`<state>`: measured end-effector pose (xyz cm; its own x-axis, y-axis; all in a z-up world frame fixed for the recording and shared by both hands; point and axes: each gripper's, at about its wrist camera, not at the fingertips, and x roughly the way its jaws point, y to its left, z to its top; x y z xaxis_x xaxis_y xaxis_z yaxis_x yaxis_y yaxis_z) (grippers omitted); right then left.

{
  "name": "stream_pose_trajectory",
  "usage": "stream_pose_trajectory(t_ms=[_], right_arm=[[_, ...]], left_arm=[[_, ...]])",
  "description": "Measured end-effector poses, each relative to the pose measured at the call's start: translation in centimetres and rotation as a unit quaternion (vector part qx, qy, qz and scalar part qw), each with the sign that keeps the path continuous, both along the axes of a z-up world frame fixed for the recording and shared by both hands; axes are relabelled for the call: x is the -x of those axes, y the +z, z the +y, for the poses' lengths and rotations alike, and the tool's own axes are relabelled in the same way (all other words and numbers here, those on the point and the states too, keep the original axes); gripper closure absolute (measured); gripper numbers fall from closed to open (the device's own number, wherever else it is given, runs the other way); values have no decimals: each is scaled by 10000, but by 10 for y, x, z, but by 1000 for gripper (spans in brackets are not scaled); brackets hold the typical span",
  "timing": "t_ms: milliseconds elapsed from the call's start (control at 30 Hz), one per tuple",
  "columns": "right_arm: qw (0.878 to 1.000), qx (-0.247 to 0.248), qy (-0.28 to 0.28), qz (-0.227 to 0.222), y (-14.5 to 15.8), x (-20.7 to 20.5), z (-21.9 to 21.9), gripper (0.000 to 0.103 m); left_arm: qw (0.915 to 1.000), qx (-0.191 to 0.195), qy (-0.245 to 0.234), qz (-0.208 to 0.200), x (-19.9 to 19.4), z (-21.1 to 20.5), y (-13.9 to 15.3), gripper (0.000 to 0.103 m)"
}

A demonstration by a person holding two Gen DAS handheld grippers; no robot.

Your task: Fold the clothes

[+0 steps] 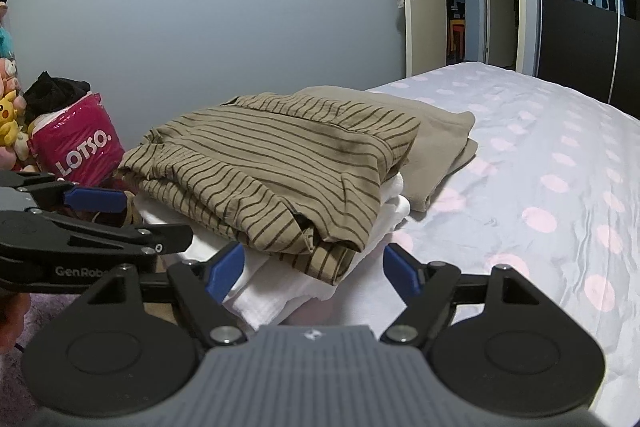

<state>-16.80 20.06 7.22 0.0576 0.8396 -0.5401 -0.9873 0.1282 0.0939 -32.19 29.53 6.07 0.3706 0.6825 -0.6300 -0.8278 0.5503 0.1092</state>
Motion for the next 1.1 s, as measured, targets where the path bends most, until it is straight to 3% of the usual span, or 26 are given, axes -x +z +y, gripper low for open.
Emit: stream_pose_trajectory(t_ms=[1100], right_arm=[[9999, -7, -72, -125, 1, 3, -3, 17]], left_arm=[[9999, 140, 45, 23, -2, 1, 0, 28]])
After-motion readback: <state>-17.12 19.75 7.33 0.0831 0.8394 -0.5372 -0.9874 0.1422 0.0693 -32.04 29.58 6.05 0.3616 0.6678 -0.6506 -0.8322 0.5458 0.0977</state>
